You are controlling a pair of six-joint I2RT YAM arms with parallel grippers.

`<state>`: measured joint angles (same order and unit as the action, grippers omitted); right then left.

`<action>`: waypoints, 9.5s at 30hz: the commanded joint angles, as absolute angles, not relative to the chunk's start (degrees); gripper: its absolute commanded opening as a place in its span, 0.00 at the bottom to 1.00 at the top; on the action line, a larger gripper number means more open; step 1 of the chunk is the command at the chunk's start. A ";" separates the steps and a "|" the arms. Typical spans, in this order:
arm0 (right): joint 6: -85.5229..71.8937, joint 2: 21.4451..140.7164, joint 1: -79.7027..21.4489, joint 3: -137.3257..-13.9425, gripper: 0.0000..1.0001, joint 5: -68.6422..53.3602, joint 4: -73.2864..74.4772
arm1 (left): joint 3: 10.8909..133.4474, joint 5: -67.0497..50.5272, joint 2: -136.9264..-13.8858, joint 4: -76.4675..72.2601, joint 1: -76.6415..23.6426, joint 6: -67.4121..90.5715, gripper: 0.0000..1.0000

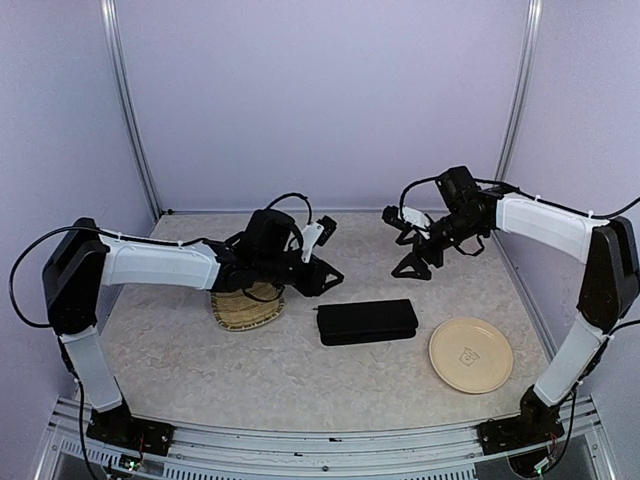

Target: Sort the hair-cutting tools

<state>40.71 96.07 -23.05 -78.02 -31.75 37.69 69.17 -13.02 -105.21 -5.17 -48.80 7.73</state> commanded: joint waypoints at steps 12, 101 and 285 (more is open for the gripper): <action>46.65 103.80 -37.25 -77.88 0.82 -26.93 36.98 | 60.93 -9.12 -103.46 -0.17 -44.75 -1.76 0.34; 43.06 109.29 -34.90 -71.16 0.67 -12.24 31.59 | 79.84 -5.12 -119.57 15.55 -39.64 -0.79 0.00; 18.95 101.79 -28.62 -61.46 0.54 -35.29 15.18 | 86.47 -18.21 -121.64 27.46 -42.87 8.34 0.46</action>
